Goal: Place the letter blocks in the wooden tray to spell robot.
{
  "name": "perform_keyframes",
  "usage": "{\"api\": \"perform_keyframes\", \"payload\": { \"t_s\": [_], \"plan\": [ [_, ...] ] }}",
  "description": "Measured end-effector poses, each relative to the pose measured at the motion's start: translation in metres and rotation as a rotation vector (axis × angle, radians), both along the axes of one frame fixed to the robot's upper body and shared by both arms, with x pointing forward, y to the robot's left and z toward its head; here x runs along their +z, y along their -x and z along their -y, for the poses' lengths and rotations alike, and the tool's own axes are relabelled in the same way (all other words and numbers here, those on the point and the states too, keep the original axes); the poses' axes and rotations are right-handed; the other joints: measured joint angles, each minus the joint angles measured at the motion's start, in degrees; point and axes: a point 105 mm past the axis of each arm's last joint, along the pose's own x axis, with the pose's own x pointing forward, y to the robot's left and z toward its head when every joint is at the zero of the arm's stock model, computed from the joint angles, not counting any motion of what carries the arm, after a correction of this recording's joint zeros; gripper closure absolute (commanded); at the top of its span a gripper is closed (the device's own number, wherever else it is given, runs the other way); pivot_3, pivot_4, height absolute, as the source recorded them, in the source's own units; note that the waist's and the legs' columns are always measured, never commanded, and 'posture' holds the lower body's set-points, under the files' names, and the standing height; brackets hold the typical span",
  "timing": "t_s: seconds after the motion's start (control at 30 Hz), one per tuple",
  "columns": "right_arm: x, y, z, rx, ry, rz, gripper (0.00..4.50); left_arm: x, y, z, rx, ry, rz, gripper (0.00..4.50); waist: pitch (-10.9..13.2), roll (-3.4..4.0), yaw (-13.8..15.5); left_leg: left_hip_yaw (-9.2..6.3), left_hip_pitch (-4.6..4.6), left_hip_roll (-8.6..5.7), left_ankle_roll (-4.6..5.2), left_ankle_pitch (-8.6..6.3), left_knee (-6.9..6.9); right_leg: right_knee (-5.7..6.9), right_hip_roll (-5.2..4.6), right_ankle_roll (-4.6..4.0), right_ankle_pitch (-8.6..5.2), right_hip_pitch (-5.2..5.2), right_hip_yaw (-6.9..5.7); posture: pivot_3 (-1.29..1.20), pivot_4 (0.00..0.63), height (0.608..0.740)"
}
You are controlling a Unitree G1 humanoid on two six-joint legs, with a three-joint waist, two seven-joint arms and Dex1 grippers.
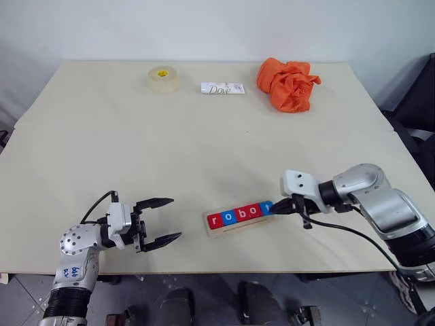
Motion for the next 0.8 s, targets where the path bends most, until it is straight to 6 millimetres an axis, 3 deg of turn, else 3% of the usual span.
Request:
{"api": "perform_keyframes", "payload": {
  "t_s": [0.2, 0.4, 0.53, 0.8],
  "plan": [
    [-0.002, 0.01, 0.001, 0.03, -0.002, -0.032, 4.47, 0.0, 0.0, 0.0, -0.001, 0.0, 0.0, 0.0, 0.0, 0.0, 0.0, 0.01, 0.0, 0.0, 0.0, 0.0, 0.01, 0.0, 0.0, 0.0, 0.0, 0.0, 0.0, 0.0, 0.15, 0.74],
    [-0.008, -0.001, 0.007, -0.004, 0.006, -0.024, 4.47, 0.0, 0.0, 0.002, -0.008, 0.001, -0.002, 0.0, 0.0, 0.0, -0.1, 0.02, 0.01, 0.0, 0.0, 0.0, 0.02, 0.01, 0.01, 0.0, 0.0, 0.0, 0.0, 0.0, 0.15, 0.74],
    [-0.002, -0.01, 0.004, -0.009, -0.004, 0.011, 4.47, 0.0, 0.0, 0.002, -0.008, 0.001, -0.002, 0.0, 0.0, 0.0, 0.0, 0.01, 0.01, 0.01, 0.0, 0.0, 0.02, 0.02, 0.03, 0.0, 0.0, -0.01, 0.0, 0.0, 0.15, 0.74],
    [-0.004, -0.008, 0.003, -0.003, -0.011, 0.008, 4.47, -0.001, 0.0, 0.002, -0.008, 0.001, -0.003, 0.0, 0.0, 0.0, 0.0, 0.01, 0.0, 0.0, 0.0, 0.0, 0.01, 0.01, 0.0, 0.0, 0.0, 0.0, 0.0, 0.0, 0.15, 0.74]
  ]
}}
